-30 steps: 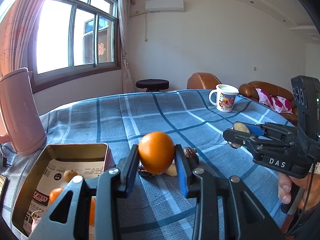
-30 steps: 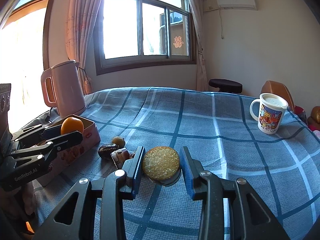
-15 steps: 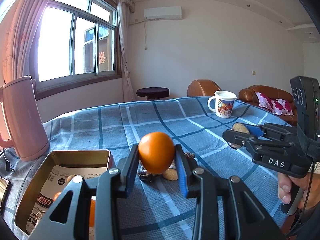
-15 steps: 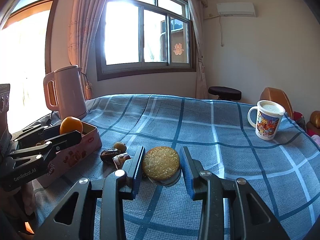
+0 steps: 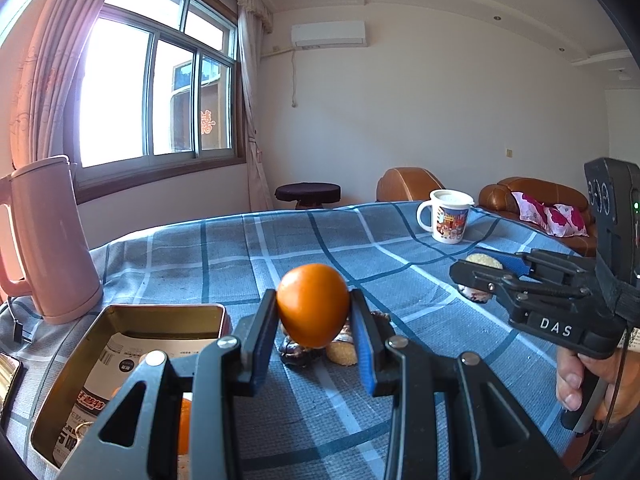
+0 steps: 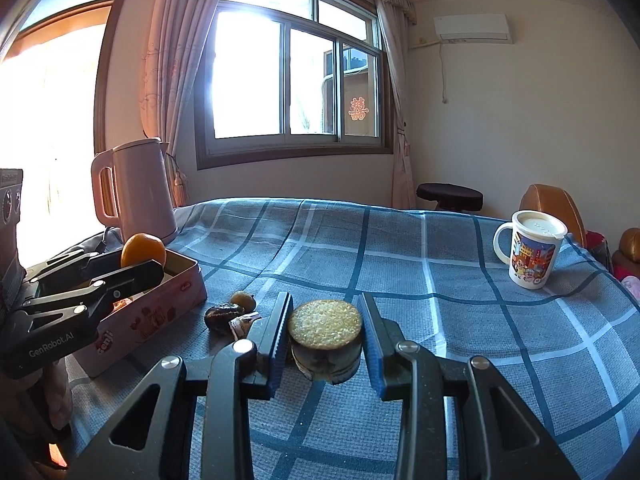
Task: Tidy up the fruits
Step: 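Lift the orange with the left tool while the right tool lifts the biscuit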
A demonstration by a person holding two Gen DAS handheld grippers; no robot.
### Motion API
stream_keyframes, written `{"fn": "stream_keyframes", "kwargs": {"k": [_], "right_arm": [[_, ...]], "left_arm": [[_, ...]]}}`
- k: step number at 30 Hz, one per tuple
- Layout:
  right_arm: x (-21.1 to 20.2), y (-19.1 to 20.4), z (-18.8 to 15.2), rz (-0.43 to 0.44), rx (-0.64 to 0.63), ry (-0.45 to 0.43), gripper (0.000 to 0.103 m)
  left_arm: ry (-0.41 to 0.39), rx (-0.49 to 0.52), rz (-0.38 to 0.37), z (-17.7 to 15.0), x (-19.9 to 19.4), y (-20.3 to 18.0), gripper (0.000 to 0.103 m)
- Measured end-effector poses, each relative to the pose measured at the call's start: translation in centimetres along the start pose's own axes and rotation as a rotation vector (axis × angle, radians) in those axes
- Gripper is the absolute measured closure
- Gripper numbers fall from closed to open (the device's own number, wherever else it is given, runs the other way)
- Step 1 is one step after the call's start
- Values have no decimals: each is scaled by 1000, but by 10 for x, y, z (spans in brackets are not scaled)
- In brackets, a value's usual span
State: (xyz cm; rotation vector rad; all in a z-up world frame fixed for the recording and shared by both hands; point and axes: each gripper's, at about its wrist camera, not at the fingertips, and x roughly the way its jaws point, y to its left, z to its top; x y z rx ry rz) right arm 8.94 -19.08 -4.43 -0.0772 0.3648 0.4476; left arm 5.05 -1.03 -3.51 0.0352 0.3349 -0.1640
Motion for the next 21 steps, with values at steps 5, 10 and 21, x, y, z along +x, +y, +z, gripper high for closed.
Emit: {"fn": "stream_keyframes", "kwargs": {"k": [5,10,21], "right_arm": [[-1,0,0,-1,0,-4,68],[-5,1,0,-1,-6,-22,68],[-12,5,0,-1,-29,-64,68]], "left_arm": [[-8,-1,2,0,-1,0,66],[-20,2,3,1,-4,0,66],[-48,16,16,0,-11,-2,66]]}}
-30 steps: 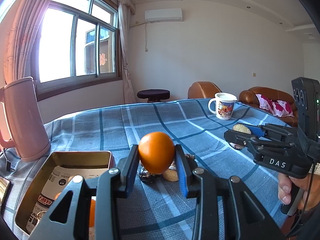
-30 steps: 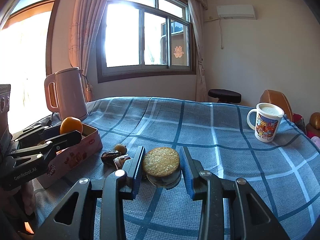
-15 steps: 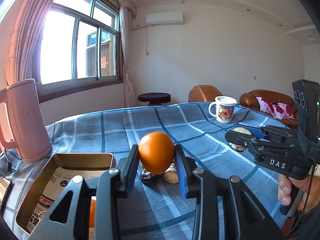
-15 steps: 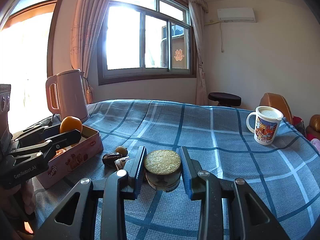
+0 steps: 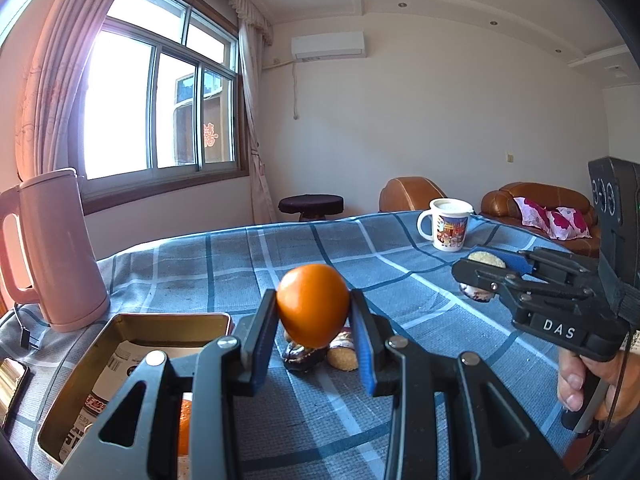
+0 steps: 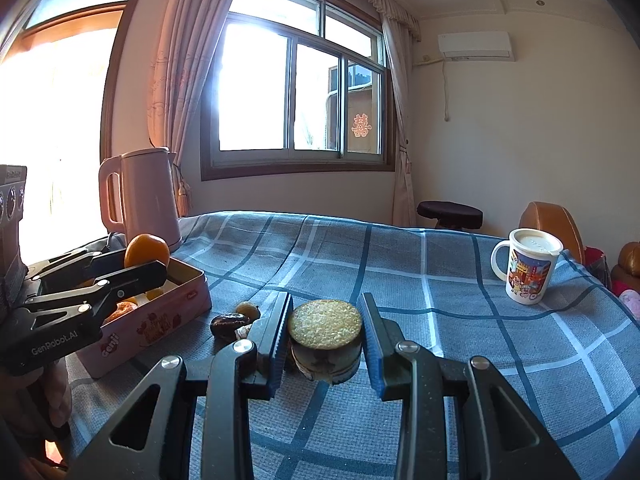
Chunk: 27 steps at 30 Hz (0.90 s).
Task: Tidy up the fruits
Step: 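Lift the orange with the left tool while the right tool lifts the biscuit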
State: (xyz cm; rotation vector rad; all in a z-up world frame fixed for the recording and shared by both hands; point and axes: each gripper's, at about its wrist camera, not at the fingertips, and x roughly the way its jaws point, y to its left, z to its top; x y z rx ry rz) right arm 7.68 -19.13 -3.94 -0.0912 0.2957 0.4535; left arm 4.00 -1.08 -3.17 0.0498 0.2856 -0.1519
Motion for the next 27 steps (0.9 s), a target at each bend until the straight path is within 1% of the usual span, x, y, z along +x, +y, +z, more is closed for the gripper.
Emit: {"fn": "stream_keyframes", "kwargs": {"k": [10,27], "right_arm": [[-5,10,0,-7,-43,-27,68],[6,29,3,25,-74,-15,68]], "left_arm": [[-20,-15,19,0,-5,2,66],[-17,-18,33,0,-8,10,66]]}}
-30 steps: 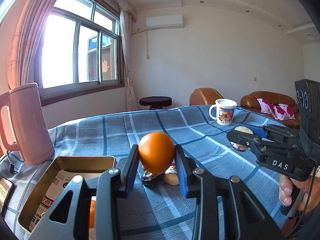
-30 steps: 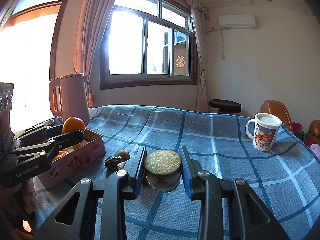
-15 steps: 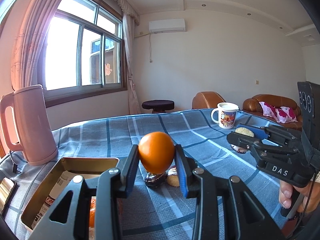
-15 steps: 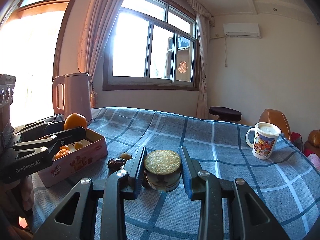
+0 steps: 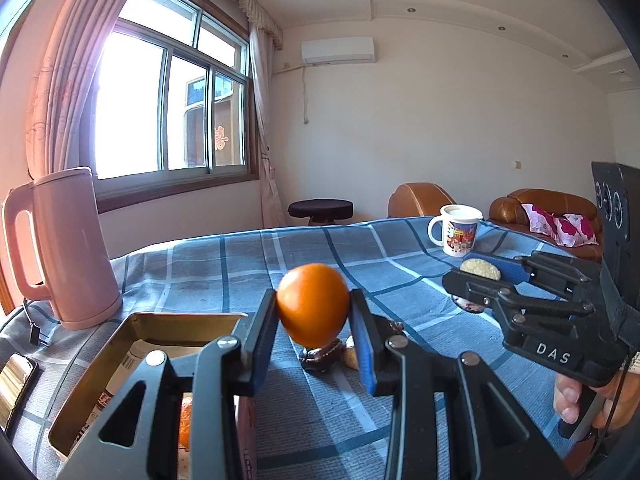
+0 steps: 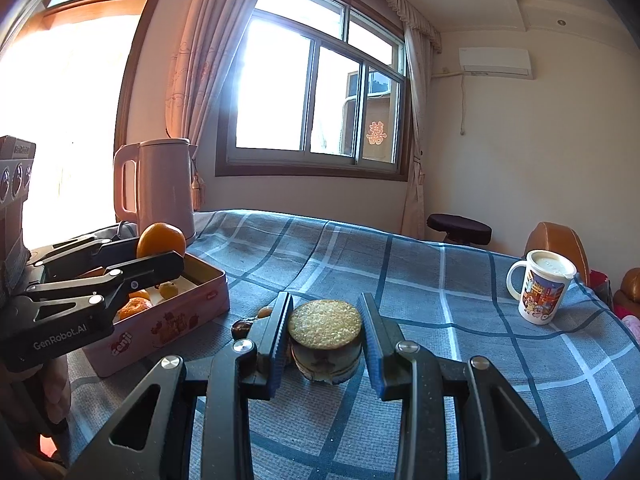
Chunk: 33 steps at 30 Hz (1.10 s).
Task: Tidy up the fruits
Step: 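Lift the orange with the left tool while the right tool lifts the biscuit, then carry the orange over the tin with the left tool while the right tool carries the biscuit there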
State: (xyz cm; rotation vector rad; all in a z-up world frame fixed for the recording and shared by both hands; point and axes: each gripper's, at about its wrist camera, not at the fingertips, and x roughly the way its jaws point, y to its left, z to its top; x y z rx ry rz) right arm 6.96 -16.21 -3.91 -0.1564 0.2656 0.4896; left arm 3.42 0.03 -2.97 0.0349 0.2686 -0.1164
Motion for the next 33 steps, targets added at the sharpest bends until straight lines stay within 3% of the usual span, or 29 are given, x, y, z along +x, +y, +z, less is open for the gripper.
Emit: {"fn": "stream_keyframes", "kwargs": {"k": [33], "right_arm": [[29,70,30,140,-98,17,68]], "left_arm": [[17,-72,93,-5,-14,52,66]]}}
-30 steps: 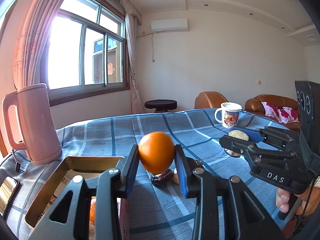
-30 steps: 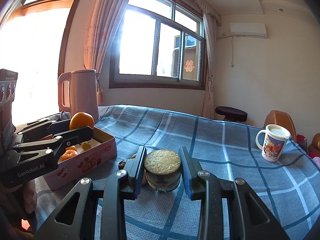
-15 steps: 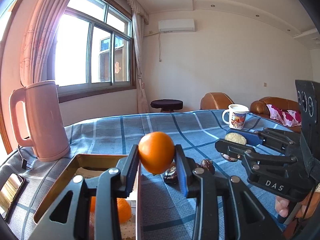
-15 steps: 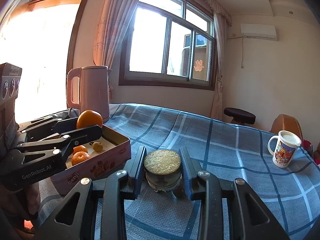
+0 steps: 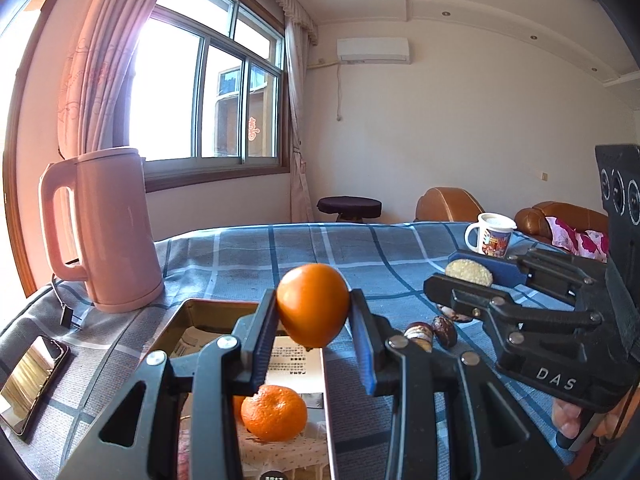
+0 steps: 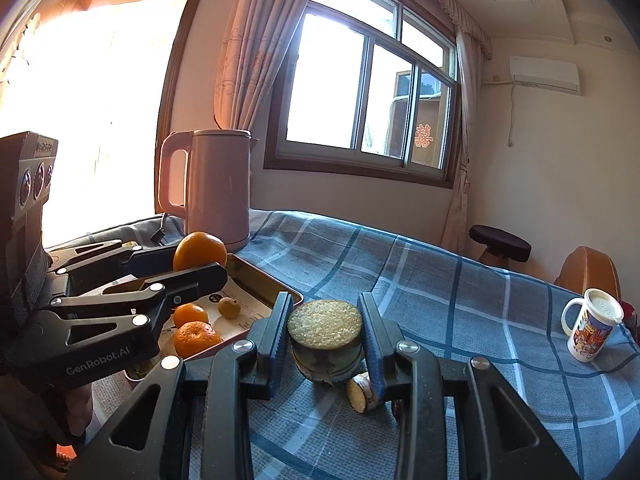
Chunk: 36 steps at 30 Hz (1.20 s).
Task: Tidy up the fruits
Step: 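Carry the orange over the tin with the left tool while the right tool carries the biscuit there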
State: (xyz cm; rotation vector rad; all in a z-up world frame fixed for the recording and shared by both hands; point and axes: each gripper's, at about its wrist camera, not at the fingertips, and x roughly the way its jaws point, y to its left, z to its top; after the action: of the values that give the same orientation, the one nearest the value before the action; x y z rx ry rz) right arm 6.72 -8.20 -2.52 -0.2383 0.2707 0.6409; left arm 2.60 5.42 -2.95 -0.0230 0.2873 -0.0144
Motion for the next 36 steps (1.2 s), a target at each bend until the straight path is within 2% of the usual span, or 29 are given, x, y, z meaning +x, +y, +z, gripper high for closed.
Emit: {"fn": "stream_keyframes", "kwargs": {"k": [10,23,36], "right_arm": [[10,23,15,41,-41,-2,68],[33,50,28,114,-65,19,68],[66,78,23,151,-91,82,68]], "left_arm": [[11,-17,35,3,-4,22,66],[81,-89,142,-2,4,75,66],[188,-105,152,-9,18,93,66]]}}
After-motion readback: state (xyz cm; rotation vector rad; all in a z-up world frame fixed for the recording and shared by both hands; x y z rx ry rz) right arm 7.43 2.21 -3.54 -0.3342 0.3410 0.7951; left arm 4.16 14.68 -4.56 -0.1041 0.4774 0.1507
